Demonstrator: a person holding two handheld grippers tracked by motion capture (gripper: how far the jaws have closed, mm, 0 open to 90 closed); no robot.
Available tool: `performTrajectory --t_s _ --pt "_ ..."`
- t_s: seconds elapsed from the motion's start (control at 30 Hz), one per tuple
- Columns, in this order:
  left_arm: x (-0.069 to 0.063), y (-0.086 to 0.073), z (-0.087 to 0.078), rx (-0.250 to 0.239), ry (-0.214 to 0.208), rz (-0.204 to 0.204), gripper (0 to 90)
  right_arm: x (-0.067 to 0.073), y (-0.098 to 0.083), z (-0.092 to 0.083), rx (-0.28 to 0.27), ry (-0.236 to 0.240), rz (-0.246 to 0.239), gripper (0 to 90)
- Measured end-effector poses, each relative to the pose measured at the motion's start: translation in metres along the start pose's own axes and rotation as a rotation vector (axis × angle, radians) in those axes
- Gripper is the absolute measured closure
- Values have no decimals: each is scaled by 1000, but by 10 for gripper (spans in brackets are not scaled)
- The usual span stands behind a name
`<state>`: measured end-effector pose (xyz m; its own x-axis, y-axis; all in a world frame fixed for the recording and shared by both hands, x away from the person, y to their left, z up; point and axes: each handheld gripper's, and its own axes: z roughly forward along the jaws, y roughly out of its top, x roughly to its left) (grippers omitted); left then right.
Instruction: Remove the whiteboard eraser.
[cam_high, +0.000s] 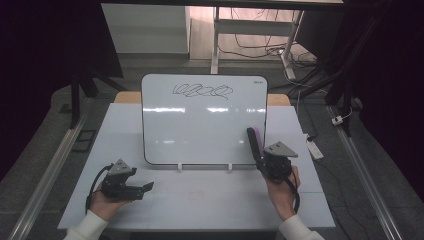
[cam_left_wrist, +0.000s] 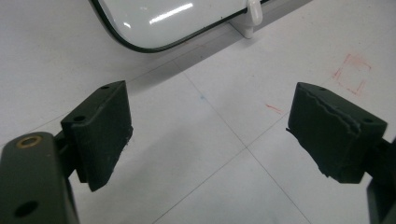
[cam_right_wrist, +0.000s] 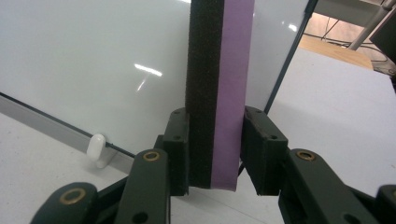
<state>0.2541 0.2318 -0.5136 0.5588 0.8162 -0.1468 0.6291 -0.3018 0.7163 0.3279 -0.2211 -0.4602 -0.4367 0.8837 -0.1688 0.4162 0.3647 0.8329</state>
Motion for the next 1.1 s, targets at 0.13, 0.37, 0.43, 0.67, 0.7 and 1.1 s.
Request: performTrajectory --t_s 0.13,0.37,0.43,0.67,0.7,1.1 --pt "0 0 0 -2 0 -3 143 0 1 -3 -17 1 -6 651" --pt "-1 1 -1 -9 -4 -5 144 13 5 -13 -66 31 -59 654" --pt "-1 2 -2 -13 -7 -4 144 17 4 -14 -74 45 -65 654" --pt "-5 9 -4 -40 -34 -8 149 27 4 -13 -103 83 -81 654" --pt "-9 14 -4 -50 -43 -2 150 29 3 -13 -106 92 -84 654" --pt "-30 45 2 -85 -106 35 153 59 -1 -11 -134 174 -131 653"
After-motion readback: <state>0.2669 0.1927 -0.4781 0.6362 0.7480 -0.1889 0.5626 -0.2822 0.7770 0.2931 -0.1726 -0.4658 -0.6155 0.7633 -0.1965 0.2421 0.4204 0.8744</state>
